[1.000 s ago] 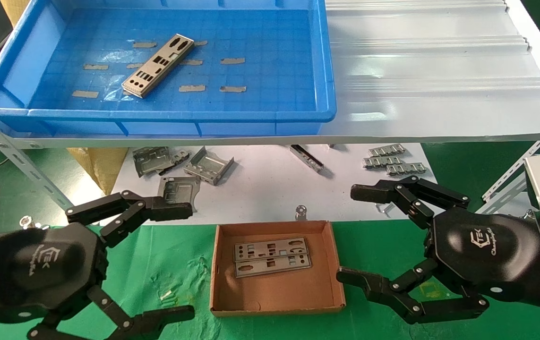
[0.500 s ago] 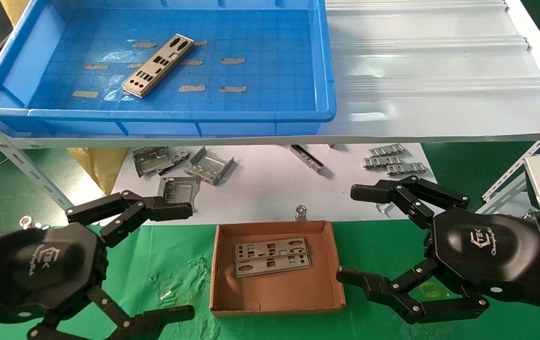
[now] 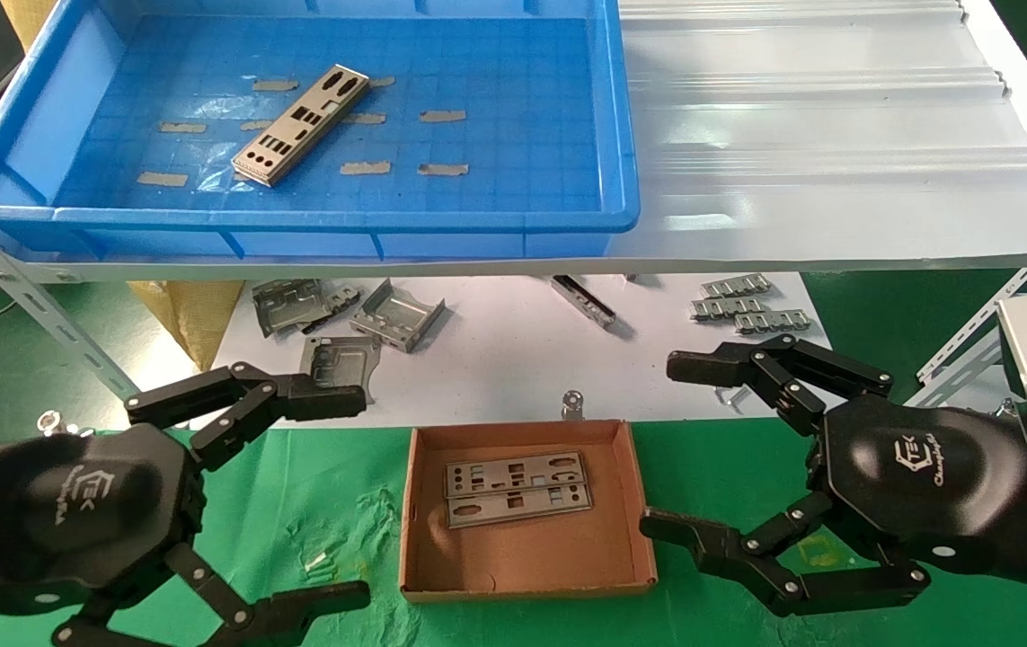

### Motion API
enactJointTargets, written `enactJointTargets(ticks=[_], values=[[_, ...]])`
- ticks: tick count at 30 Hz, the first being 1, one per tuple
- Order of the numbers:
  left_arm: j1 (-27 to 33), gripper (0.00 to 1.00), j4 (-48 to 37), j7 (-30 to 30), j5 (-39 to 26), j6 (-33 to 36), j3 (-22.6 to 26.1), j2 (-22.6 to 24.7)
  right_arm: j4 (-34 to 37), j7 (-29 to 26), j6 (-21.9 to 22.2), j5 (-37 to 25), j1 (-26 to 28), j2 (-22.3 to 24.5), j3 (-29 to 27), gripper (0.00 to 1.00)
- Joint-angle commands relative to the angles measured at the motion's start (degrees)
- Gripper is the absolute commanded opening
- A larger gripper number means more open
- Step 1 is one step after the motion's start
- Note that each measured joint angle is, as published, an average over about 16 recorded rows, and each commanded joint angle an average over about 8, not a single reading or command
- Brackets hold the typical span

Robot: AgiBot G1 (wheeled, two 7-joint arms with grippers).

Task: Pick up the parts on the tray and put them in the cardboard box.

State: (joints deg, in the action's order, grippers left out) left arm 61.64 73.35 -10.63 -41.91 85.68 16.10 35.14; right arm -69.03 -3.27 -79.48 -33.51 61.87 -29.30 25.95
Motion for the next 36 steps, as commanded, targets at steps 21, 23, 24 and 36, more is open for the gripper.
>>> enactJointTargets(ticks=[21, 23, 24, 36], values=[[0.0, 1.00, 0.0, 0.0, 0.0, 0.0, 0.0, 0.0, 0.0, 0.0, 0.0, 0.0, 0.0, 0.0, 0.0, 1.00], [0.0, 1.00, 0.0, 0.0, 0.0, 0.0, 0.0, 0.0, 0.0, 0.0, 0.0, 0.0, 0.0, 0.0, 0.0, 1.00], [0.0, 1.00, 0.0, 0.0, 0.0, 0.0, 0.0, 0.0, 0.0, 0.0, 0.0, 0.0, 0.0, 0.0, 0.0, 1.00], [0.0, 1.00, 0.0, 0.0, 0.0, 0.0, 0.0, 0.0, 0.0, 0.0, 0.0, 0.0, 0.0, 0.0, 0.0, 1.00]])
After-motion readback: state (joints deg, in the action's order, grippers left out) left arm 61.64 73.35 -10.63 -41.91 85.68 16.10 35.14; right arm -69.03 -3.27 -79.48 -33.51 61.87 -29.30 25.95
